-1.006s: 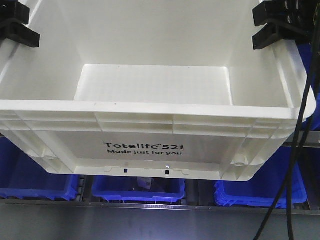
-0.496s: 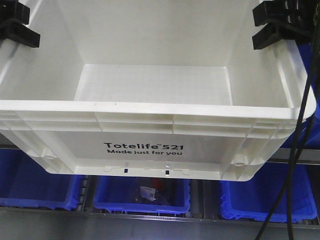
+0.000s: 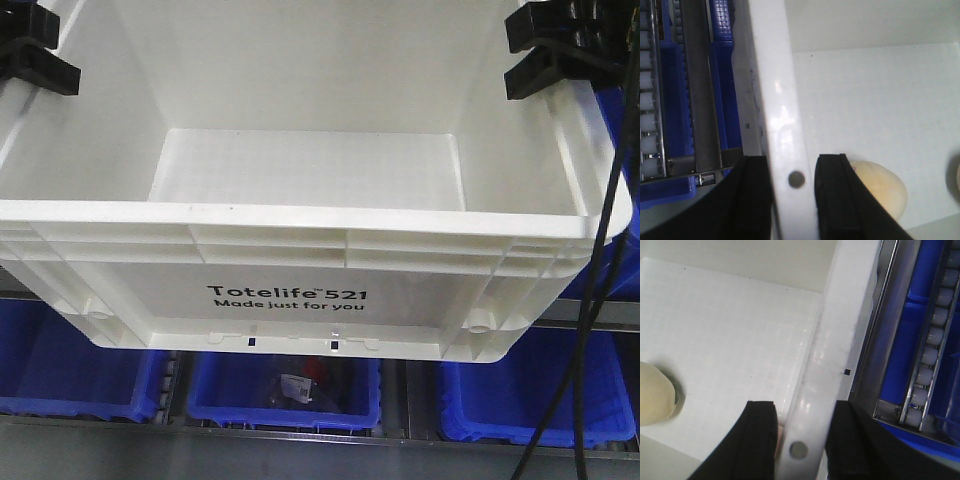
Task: Place moving items into box and shelve
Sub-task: 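Hold the tote with both grippers as the base approaches the blue-bin shelf, then push the tote with both grippers onto the shelf's roller lane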
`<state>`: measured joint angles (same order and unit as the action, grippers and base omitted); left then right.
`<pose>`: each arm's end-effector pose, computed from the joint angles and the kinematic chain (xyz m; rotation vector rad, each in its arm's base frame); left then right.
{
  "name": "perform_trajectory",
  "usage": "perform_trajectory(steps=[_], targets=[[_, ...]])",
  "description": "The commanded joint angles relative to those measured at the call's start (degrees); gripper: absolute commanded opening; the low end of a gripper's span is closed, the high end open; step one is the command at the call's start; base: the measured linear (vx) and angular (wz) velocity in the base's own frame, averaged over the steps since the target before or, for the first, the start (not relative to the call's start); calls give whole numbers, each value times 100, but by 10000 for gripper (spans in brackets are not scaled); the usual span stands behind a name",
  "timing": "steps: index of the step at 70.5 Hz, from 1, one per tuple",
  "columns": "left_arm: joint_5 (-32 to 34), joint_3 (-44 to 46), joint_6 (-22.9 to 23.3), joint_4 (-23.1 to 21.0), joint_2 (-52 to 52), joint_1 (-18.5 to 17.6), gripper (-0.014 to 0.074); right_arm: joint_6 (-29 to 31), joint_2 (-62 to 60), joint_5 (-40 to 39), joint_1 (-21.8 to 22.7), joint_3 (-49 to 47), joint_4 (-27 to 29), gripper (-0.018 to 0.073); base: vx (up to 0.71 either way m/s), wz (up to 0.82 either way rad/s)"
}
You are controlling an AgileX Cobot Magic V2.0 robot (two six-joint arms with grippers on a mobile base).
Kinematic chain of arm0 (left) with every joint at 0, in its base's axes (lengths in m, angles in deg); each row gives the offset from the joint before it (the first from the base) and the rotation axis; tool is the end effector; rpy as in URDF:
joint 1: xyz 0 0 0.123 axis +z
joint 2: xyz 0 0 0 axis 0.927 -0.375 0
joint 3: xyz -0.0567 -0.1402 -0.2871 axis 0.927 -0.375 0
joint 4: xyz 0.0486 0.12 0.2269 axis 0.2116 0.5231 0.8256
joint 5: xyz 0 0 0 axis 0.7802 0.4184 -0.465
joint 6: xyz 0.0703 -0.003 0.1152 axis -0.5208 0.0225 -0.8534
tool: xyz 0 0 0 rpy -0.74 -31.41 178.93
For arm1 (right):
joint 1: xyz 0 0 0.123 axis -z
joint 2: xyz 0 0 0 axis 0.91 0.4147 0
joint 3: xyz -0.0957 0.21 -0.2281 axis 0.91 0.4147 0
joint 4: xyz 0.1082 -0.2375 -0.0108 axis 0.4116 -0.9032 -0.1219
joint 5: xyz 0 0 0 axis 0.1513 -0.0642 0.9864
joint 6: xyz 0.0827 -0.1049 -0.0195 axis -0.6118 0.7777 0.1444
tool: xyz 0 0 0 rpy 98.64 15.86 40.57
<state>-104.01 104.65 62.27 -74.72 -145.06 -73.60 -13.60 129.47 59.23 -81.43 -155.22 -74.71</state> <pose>0.2807 -0.0690 0.4338 0.1369 2.4551 -0.4648 0.2723 0.0985 0.4418 -0.3071 2.5102 0.3329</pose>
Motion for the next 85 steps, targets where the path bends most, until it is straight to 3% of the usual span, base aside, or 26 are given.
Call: perform_trajectory(steps=[1, 36, 59, 85], targets=[[654, 278, -21, -852, 227, -59, -17, 211, -222, -682, -33, -220, 513, -12, 0, 0], [662, 278, -27, -852, 227, -59, -17, 211, -193, -874, -33, -220, 542, -12, 0, 0], [762, 278, -33, -340, 227, -59, -17, 211, 18, -566, -33, -220, 540, -12, 0, 0], [999, 278, -39, -351, -184, -59, -17, 312, 427, -745, -33, -220, 535, -12, 0, 0]])
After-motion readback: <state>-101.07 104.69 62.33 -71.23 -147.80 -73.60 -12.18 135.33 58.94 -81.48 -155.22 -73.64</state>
